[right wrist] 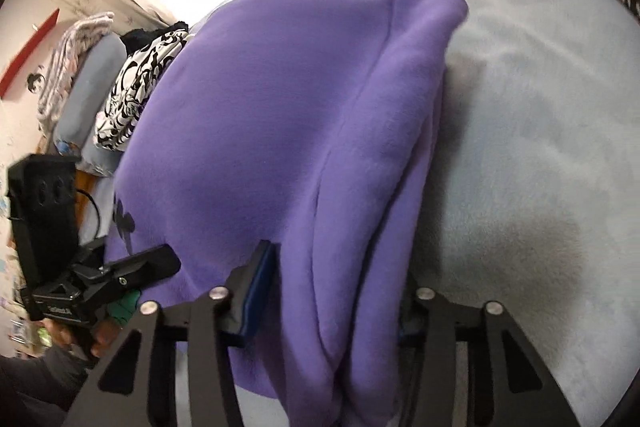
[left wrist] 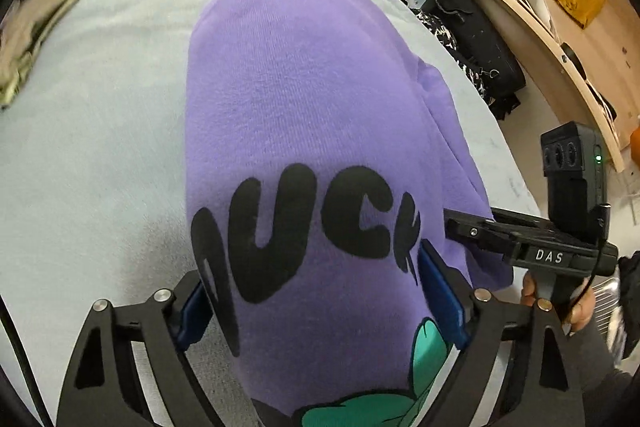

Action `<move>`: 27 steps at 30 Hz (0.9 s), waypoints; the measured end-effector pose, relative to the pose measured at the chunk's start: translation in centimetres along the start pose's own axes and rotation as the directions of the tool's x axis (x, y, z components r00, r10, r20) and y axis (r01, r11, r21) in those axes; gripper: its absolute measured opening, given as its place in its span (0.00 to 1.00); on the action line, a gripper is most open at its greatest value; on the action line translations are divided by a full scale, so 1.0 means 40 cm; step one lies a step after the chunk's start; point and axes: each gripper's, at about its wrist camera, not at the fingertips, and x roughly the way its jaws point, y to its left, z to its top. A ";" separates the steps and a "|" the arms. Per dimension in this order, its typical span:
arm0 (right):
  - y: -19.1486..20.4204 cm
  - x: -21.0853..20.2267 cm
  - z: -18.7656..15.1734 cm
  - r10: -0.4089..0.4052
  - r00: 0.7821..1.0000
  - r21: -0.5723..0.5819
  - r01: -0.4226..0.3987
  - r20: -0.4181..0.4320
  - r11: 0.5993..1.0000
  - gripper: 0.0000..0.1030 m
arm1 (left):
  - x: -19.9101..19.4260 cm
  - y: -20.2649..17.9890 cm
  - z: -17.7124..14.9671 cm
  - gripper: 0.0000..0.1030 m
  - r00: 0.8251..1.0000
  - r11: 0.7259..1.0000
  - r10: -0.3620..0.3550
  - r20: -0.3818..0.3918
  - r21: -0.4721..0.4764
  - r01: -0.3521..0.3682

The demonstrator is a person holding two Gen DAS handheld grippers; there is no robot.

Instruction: Fold large clothes

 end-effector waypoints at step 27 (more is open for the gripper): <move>0.358 -0.108 -0.075 -0.014 0.991 -0.227 0.044 0.133 0.973 0.37 | -0.355 0.100 -0.111 0.78 0.972 0.999 0.031 0.232 0.012 -0.035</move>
